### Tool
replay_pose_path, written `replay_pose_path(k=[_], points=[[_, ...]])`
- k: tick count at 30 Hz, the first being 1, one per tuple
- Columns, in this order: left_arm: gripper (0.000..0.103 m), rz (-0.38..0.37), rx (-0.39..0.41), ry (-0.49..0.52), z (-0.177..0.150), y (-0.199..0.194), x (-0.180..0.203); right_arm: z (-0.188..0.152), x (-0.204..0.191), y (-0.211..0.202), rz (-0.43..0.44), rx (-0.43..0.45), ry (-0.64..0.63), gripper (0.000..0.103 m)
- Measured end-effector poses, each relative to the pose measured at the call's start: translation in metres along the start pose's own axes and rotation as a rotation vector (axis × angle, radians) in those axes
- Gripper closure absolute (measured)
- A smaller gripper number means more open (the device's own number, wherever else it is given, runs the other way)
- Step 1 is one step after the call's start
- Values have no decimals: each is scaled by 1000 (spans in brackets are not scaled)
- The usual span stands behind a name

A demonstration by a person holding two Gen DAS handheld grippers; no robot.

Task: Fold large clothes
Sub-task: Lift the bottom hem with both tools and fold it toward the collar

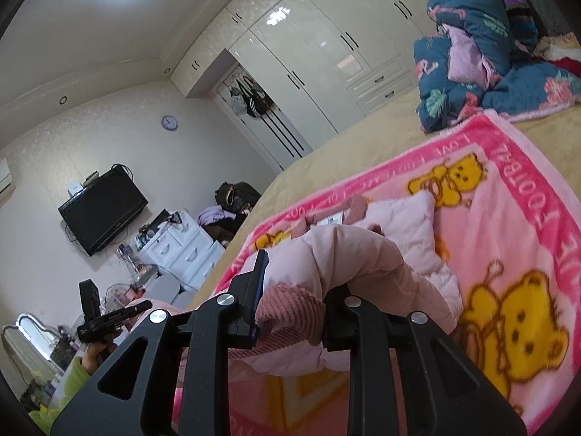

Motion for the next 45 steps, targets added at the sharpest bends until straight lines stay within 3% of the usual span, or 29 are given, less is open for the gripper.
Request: replay_pose_path(k=[26, 45], points=[[89, 61, 36, 42, 55, 42, -6, 51, 15, 55, -67, 59, 41, 81], [87, 95, 27, 58, 68, 86, -35, 67, 33, 118, -156, 41, 77, 81]])
Point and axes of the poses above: each gripper's, at about its wrist camera, not at the fingertips, and y roughly the way its jaws point, x to its right, z to its top, the point moved 5 cm from there along y, roughly the way its jaws point, and after that the axes turned 12 degrees about -z, right-handed, at the moved point
